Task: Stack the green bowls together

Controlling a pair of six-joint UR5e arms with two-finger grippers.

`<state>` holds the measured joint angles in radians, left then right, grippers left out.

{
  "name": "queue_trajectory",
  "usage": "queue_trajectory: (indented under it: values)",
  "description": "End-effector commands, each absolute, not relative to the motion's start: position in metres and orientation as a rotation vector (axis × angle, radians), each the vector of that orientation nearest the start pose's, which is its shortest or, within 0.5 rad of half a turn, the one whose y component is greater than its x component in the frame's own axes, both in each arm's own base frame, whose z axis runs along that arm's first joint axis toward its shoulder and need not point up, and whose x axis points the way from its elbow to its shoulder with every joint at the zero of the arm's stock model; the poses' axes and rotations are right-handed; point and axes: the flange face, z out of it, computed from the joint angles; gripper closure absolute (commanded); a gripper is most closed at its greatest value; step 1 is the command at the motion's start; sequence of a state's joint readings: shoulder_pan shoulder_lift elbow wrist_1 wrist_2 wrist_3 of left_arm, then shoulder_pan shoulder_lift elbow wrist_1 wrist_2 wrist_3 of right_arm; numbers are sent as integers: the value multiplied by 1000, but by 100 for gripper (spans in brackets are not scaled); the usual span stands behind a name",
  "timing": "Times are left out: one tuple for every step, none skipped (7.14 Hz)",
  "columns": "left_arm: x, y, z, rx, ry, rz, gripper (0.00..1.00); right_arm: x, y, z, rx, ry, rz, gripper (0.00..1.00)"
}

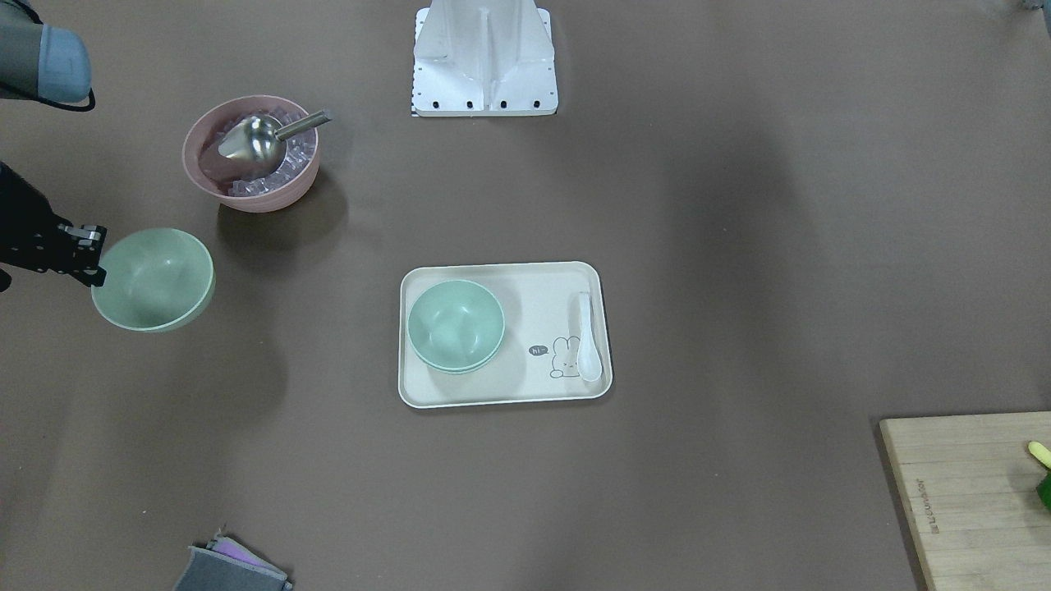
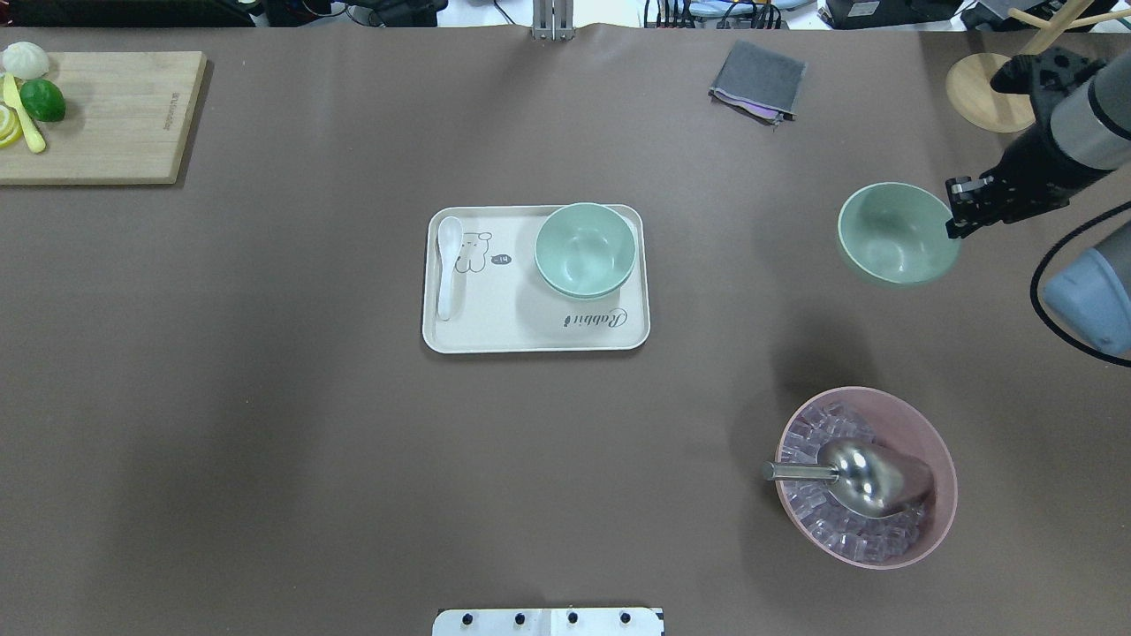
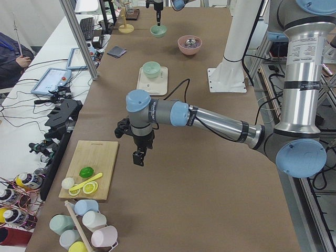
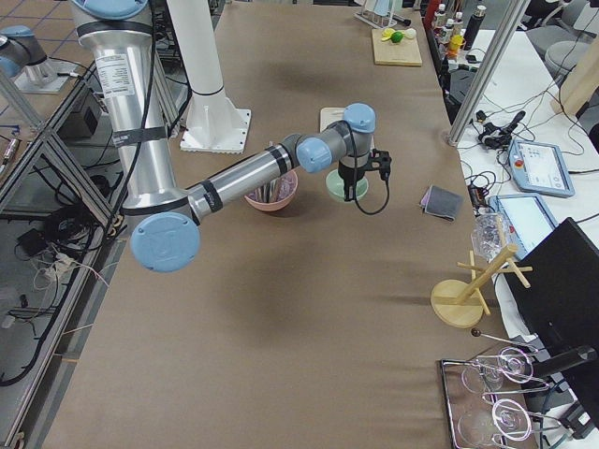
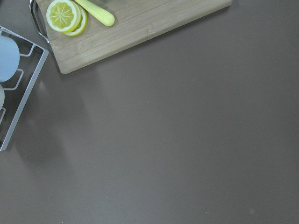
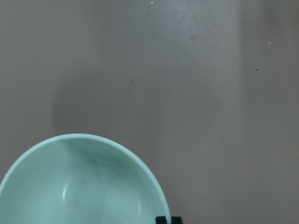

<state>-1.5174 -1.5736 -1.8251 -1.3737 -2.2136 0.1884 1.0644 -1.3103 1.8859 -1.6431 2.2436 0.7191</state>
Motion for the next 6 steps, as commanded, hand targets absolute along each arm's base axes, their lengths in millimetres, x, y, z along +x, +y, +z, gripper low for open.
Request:
queue_trajectory:
  values:
    - [-83, -481, 580, 108, 636, 289, 2, -286, -527, 290, -33, -840, 101, 100]
    - [-84, -480, 582, 101, 636, 291, 2, -320, -523, 259, -49, -856, 139, 100]
    - [-84, -480, 584, 97, 635, 290, 2, -361, -525, 226, -58, -853, 210, 100]
    - [-84, -480, 585, 94, 635, 289, 2, -396, -532, 201, -70, -849, 240, 100]
    - [-84, -480, 586, 92, 636, 288, 2, -420, -538, 191, -80, -841, 251, 100]
    - [-84, -480, 587, 91, 636, 288, 2, -443, -543, 201, -54, -851, 254, 100]
